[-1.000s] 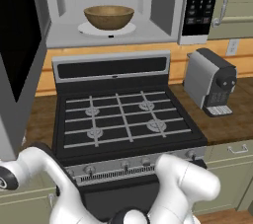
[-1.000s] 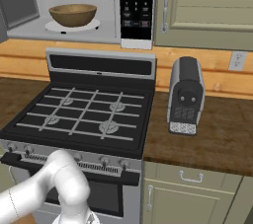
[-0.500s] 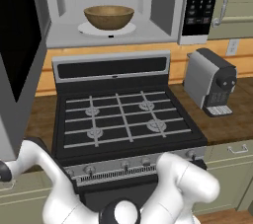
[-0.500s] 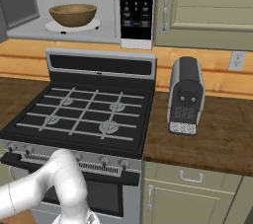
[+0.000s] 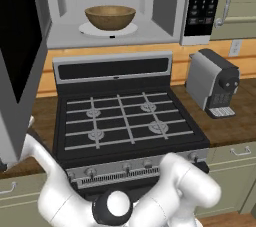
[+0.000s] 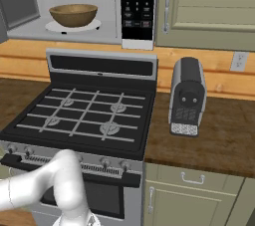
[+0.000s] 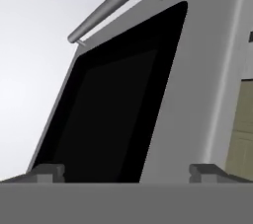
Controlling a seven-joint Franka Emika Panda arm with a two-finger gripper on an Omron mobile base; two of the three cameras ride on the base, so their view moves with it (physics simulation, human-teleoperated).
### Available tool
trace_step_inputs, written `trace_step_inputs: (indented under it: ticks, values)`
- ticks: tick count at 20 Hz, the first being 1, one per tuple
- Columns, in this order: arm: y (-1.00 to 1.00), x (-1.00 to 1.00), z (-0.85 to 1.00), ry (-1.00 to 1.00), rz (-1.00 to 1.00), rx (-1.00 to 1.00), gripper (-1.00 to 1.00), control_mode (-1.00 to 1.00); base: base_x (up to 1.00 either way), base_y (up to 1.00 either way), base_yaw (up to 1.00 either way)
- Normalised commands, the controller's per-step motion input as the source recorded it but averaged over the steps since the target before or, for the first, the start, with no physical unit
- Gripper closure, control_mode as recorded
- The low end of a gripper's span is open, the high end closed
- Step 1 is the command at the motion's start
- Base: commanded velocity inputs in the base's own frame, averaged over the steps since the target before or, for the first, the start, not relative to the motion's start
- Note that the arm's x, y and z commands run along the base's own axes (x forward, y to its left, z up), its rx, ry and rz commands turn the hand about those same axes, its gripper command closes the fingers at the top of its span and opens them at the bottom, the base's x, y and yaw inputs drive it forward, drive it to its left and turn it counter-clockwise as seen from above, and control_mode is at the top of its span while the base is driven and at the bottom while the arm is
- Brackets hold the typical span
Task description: Open the microwave, place the bowl with waffle inside the microwave, then close the microwave door and turn it on.
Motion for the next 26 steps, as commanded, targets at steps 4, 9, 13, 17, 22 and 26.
trace_step_inputs:
  ticks: [4, 9, 13, 17, 22, 26]
  values:
    - [-0.16, 0.00, 0.29, -0.10, 0.00, 0.24, -1.00, -1.00, 0.00, 0.00, 0.00]
    - [-0.23, 0.00, 0.22, -0.08, 0.00, 0.23, -1.00, -1.00, 0.00, 0.00, 0.00]
    - [-0.44, -0.02, 0.17, -0.08, 0.00, 0.24, -1.00, -1.00, 0.00, 0.00, 0.00]
    - [-0.53, -0.02, 0.07, -0.09, 0.02, 0.21, -1.00, -1.00, 0.00, 0.00, 0.00]
    - [-0.54, 0.00, 0.01, -0.10, 0.07, 0.18, -1.00, -1.00, 0.00, 0.00, 0.00]
    - [-0.54, 0.00, 0.04, -0.08, 0.09, 0.17, -1.00, -1.00, 0.00, 0.00, 0.00]
